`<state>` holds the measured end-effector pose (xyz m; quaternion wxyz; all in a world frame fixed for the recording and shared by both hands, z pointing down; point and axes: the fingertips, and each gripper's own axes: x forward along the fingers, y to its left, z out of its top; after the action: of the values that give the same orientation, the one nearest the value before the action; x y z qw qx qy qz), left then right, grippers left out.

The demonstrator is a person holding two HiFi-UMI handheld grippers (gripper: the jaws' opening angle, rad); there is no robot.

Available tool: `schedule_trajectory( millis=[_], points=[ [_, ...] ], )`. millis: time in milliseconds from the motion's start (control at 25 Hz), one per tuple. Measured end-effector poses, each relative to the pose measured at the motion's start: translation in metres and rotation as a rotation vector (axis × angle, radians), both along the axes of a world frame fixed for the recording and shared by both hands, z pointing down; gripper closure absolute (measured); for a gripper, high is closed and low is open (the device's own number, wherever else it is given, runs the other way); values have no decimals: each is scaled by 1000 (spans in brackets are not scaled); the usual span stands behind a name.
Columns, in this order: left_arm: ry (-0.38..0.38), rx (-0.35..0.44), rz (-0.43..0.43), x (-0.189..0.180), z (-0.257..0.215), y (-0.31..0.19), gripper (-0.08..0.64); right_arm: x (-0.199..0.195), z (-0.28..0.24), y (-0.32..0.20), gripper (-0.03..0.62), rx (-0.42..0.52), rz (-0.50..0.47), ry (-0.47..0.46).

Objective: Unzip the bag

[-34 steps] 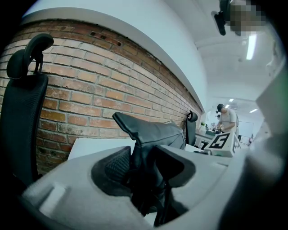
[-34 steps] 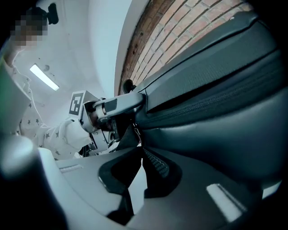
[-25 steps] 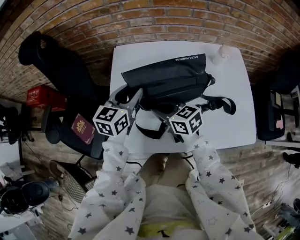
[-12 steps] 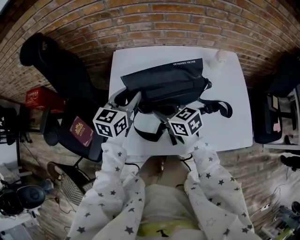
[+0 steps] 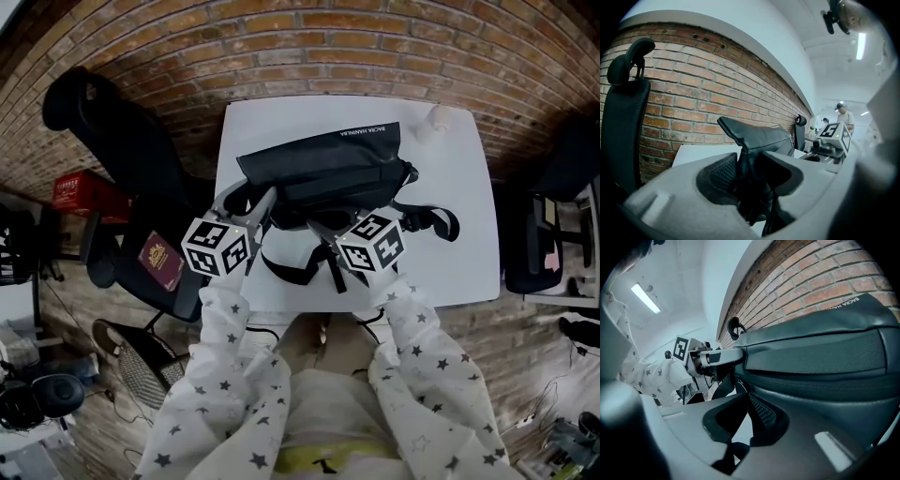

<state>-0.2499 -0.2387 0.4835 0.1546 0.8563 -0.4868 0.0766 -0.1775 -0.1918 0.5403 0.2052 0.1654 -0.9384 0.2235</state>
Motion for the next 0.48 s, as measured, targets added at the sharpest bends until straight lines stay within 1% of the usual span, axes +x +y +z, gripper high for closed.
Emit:
schedule_trajectory(
  millis=[360,480],
  points=[
    [-3,0,-21,-9,4,1,399,-1,1,-4,577,46,-30,53],
    [-7,-2,-24,-5,0,0,399,5,-5,-7,577,71,-35,77]
  ],
)
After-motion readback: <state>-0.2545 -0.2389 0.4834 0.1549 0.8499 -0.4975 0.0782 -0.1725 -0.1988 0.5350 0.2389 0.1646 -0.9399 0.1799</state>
